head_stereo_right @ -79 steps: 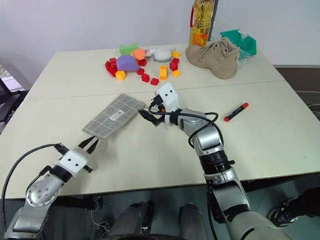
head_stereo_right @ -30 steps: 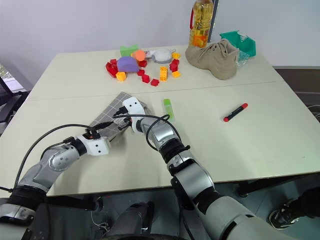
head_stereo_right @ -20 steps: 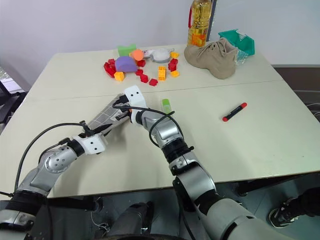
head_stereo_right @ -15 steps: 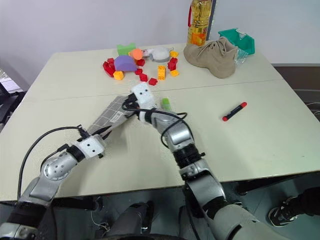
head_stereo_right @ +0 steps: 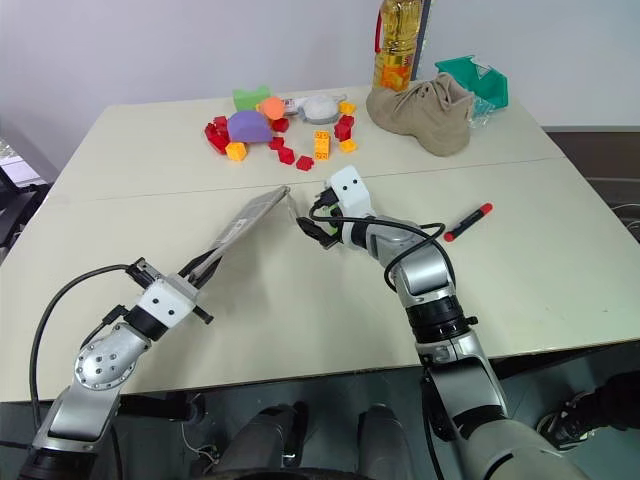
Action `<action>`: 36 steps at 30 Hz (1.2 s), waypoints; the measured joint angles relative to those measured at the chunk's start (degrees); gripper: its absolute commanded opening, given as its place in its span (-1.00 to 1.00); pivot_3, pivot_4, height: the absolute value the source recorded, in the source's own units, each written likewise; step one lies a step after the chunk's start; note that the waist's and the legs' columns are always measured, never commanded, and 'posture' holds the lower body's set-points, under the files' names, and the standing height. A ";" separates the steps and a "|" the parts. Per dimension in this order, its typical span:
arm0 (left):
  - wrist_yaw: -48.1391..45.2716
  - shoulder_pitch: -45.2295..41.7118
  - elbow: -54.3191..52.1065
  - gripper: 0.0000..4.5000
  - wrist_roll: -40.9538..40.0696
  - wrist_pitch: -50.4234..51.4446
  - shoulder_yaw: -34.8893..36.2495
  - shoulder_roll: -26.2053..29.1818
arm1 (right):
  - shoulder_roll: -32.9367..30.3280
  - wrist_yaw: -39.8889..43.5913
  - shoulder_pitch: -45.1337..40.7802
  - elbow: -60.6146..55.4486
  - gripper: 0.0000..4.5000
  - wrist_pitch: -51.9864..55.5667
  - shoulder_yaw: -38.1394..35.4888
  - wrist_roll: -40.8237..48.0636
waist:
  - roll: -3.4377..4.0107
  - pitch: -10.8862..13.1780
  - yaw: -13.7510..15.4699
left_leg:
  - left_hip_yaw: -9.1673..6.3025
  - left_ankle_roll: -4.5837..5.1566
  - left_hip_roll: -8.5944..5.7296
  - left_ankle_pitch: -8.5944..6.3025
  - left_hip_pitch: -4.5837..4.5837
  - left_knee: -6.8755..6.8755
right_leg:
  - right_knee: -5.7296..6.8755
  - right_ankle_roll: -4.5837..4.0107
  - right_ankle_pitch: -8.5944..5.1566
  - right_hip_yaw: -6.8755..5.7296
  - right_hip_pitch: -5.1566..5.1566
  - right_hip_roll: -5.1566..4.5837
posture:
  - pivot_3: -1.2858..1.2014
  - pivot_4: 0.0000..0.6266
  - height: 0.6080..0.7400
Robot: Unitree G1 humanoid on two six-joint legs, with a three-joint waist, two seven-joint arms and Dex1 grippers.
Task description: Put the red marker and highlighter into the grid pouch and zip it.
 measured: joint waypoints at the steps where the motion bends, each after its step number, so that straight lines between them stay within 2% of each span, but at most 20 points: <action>1: -0.23 0.02 -0.01 -1.00 -0.08 0.00 -0.16 -0.18 | 0.27 0.07 -0.39 0.17 0.96 0.04 0.09 0.01 | 0.00 0.00 0.01 | 0.00 0.00 0.00 0.00 0.00 0.00 | 0.00 0.00 0.00 0.00 0.00 0.00 | 0.03 -0.52 1.00; 6: -1.63 0.66 -0.55 -1.00 -1.36 -0.01 -0.75 -0.37 | 2.10 0.20 -2.93 3.27 0.96 -1.13 0.85 -0.04 | 0.00 0.00 -0.01 | 0.00 0.00 0.00 0.00 0.00 0.00 | 0.00 0.00 0.00 0.00 0.00 0.00 | 0.03 -0.52 1.00; 7: -1.82 0.76 -0.87 -1.00 -1.38 -0.01 -0.82 -0.43 | 2.21 0.16 -3.19 3.90 0.73 -1.43 0.88 -0.07 | 0.00 0.00 0.00 | 0.00 0.00 0.01 0.00 0.00 0.00 | 0.00 0.00 0.00 0.00 -0.01 0.01 | 0.03 -0.52 1.00; 8: -1.92 1.02 -1.16 -1.00 -1.71 -0.02 -0.85 -0.52 | 2.47 0.13 -3.56 4.79 0.60 -1.71 0.88 -0.11 | 0.00 0.00 0.00 | 0.00 0.00 0.00 0.00 0.00 0.00 | 0.00 0.00 0.00 0.00 0.00 0.01 | 0.03 -0.52 1.00; 14: -2.66 1.63 -1.22 -1.00 -2.53 -0.01 -0.92 -1.07 | 2.51 0.13 -3.96 6.94 -0.81 -2.13 0.93 -0.53 | 0.00 0.00 0.03 | 0.00 0.00 0.00 0.00 0.00 0.00 | 0.00 0.00 0.00 0.00 -0.01 0.01 | 0.03 -0.52 1.00; 15: -2.75 1.63 -1.23 -1.00 -2.53 -0.01 -0.92 -1.11 | 2.49 0.28 -3.96 6.94 -0.98 -2.26 0.93 -0.54 | 0.00 0.00 0.02 | 0.00 0.00 0.00 0.00 0.00 0.00 | 0.00 0.00 0.00 0.00 -0.01 0.01 | 0.03 -0.52 1.00; 19: -2.91 1.62 -1.23 -1.00 -2.54 -0.01 -0.93 -1.35 | 1.78 1.22 -3.93 6.57 -0.98 -3.26 1.69 -1.00 | 0.00 0.00 0.01 | 0.00 0.00 0.00 0.00 0.00 0.00 | 0.00 0.00 0.00 0.00 -0.01 0.01 | 0.03 -0.52 1.00; 26: -2.88 0.98 -1.24 -1.00 -2.19 1.38 -1.49 -2.09 | -2.75 5.96 -1.51 -1.52 -0.98 -4.44 9.04 -4.23 | 0.00 0.00 0.06 | 0.00 -0.01 0.00 0.00 0.00 0.01 | 0.00 0.00 0.00 0.00 0.00 0.01 | 0.03 -0.52 1.00; 36: 0.48 -2.62 -1.24 -1.00 1.40 5.98 -3.82 -7.27 | -6.43 14.35 0.43 -14.73 -0.98 -5.76 18.90 -6.57 | -0.03 0.00 0.21 | -0.02 -0.01 0.00 0.00 0.00 0.02 | -0.01 0.01 0.00 -0.02 0.02 0.01 | 0.03 -0.52 1.00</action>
